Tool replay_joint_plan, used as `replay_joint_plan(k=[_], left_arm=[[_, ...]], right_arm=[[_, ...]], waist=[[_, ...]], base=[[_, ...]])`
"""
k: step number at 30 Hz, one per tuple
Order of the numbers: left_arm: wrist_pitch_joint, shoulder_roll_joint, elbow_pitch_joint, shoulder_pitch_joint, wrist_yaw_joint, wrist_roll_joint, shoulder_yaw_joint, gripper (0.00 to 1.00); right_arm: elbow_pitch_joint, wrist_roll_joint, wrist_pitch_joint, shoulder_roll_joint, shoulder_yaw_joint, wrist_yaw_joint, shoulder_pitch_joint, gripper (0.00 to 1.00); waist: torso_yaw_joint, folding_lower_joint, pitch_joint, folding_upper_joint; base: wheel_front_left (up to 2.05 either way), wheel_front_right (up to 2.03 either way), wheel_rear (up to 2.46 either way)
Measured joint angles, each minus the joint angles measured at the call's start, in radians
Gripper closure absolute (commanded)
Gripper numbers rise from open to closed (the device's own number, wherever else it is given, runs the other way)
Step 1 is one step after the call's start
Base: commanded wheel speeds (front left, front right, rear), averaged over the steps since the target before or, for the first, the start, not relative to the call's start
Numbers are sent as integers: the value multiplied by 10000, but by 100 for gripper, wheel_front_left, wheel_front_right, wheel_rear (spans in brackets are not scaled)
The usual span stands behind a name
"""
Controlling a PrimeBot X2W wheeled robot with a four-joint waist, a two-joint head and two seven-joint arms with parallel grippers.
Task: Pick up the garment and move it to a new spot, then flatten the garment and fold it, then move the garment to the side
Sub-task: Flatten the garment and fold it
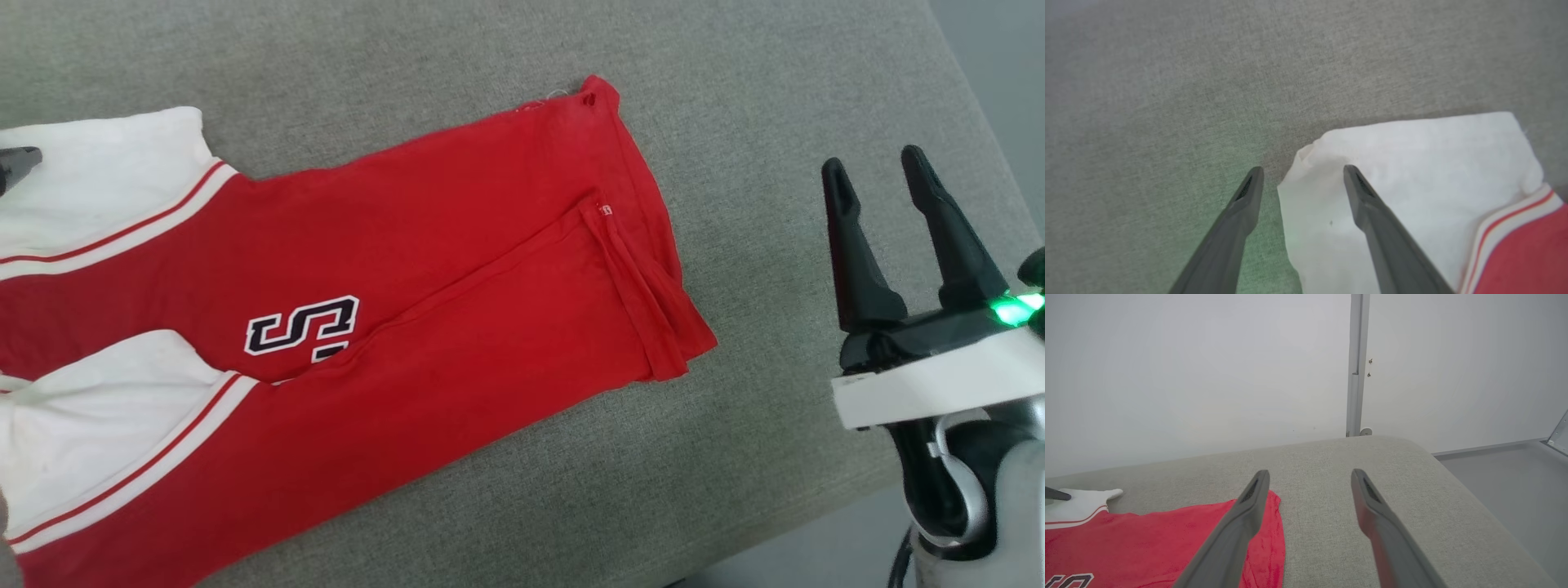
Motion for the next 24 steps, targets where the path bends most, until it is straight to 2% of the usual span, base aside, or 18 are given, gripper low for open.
replay_joint_plan(k=[7, 11, 12, 13, 18, 24], left_arm=[[213, -433, 943, -343, 33, 58, -151, 0], [276, -731, 1384, -617, -15, 144, -165, 0], [376, -825, 1476, -697, -44, 123, -169, 100], [441, -928, 1563, -878, -259, 213, -267, 100], [449, -1419, 1862, -1298, -662, 430, -454, 100], [253, -2117, 2380, -1762, -901, 543, -518, 100]], right_arm=[[376, 178, 926, 17, 614, 2, -495, 0], [1141, 295, 1624, -42, 934, 0, -1436, 0], [1406, 336, 1852, -84, 1020, 0, -1727, 0], [2008, 378, 2293, -311, 1292, 0, -2429, 0], [3916, 698, 3570, -704, 1653, -2, -4521, 0], [6441, 1147, 5179, -1087, 2332, 0, -6806, 0]], waist=[[-51, 0, 352, 0], [39, 0, 526, 1], [73, 0, 562, 0], [144, 0, 640, 1], [407, 0, 801, 1], [840, 0, 985, 0]], base=[[0, 0, 0], [0, 0, 0], [0, 0, 0], [0, 0, 0], [0, 0, 0], [0, 0, 0]])
